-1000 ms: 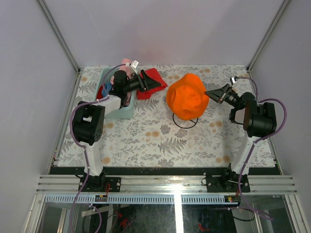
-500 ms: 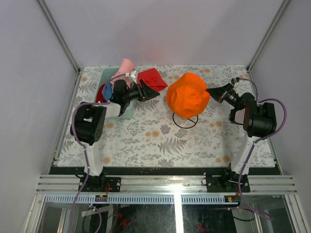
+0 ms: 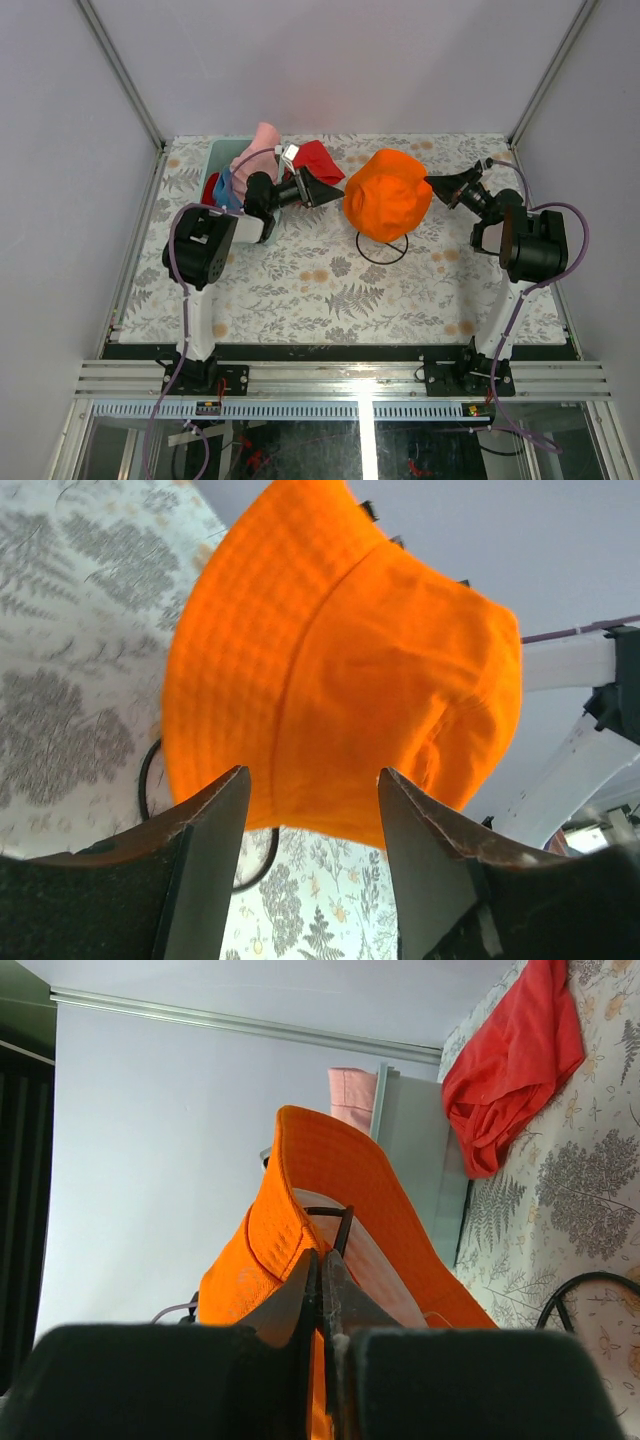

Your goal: Stack the hats

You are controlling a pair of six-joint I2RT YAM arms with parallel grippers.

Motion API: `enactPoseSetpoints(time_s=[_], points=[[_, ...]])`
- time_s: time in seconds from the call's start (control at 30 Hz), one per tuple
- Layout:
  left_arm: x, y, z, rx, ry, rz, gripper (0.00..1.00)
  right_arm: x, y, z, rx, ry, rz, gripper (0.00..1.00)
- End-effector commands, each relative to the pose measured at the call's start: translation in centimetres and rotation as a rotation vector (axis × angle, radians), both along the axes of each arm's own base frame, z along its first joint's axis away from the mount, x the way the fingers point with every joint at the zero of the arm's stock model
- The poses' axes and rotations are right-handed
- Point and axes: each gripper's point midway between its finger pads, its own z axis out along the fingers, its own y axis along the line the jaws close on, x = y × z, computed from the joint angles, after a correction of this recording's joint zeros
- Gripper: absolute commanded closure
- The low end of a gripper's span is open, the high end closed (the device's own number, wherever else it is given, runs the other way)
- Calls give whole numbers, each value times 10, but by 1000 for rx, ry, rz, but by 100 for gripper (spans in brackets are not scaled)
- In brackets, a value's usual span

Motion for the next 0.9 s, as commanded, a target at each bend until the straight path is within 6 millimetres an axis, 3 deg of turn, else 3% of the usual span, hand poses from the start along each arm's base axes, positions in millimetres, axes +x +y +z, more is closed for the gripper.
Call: enactPoseSetpoints(time_s=[0.0, 0.13, 0.27, 0.4, 0.6, 0.73, 0.87], points=[[7, -10, -3, -61, -78, -30, 48, -3, 4, 41, -9, -160, 7, 100], [14, -14, -14, -34, -61, -25, 48, -2, 4, 48, -11, -177, 15, 100], [18, -5, -20, 52, -46, 15, 47, 2, 3, 54, -5, -187, 15, 100], [27, 21, -36, 129, -23, 58, 48, 4, 4, 63, -3, -205, 23, 100], [59, 80, -39, 171, -5, 158, 49, 2, 4, 72, -6, -224, 30, 100], [75, 100, -34, 249, -18, 183, 48, 0, 5, 70, -6, -218, 28, 100], [83, 102, -18, 266, -17, 171, 48, -3, 5, 67, -9, -212, 27, 100]])
